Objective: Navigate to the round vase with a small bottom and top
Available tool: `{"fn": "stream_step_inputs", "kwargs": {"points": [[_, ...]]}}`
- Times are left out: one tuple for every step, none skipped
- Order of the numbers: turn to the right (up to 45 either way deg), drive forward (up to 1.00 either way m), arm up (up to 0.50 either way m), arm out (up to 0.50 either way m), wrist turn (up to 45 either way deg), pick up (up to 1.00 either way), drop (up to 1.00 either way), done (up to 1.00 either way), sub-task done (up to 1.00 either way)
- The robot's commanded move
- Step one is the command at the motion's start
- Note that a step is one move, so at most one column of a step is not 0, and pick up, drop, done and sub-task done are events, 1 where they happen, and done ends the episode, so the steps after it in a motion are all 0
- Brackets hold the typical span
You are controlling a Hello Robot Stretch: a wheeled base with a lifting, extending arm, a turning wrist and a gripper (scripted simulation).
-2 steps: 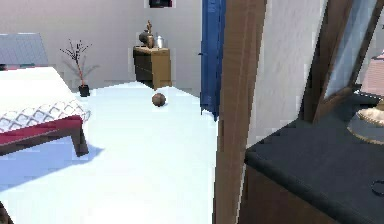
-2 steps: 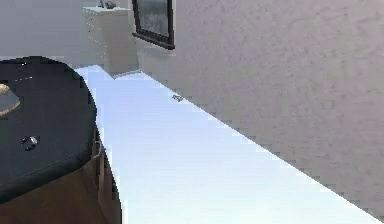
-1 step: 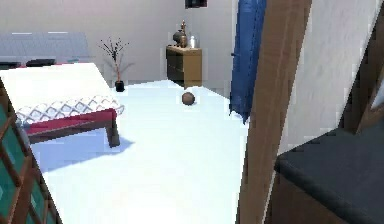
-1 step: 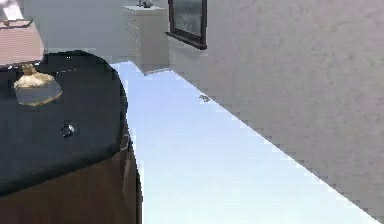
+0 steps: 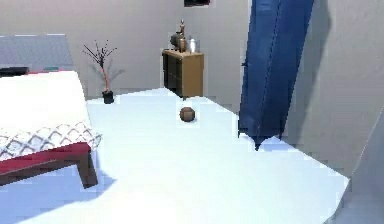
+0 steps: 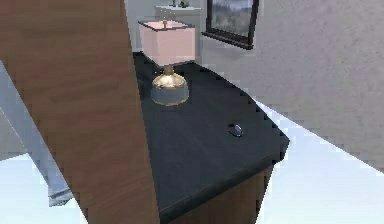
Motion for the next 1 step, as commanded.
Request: {"fn": "stream_step_inputs", "kwargs": {"points": [[-9.0, 0.00, 0.00, 0.00, 0.0, 0.00, 0.00, 0.00, 0.00]]}}
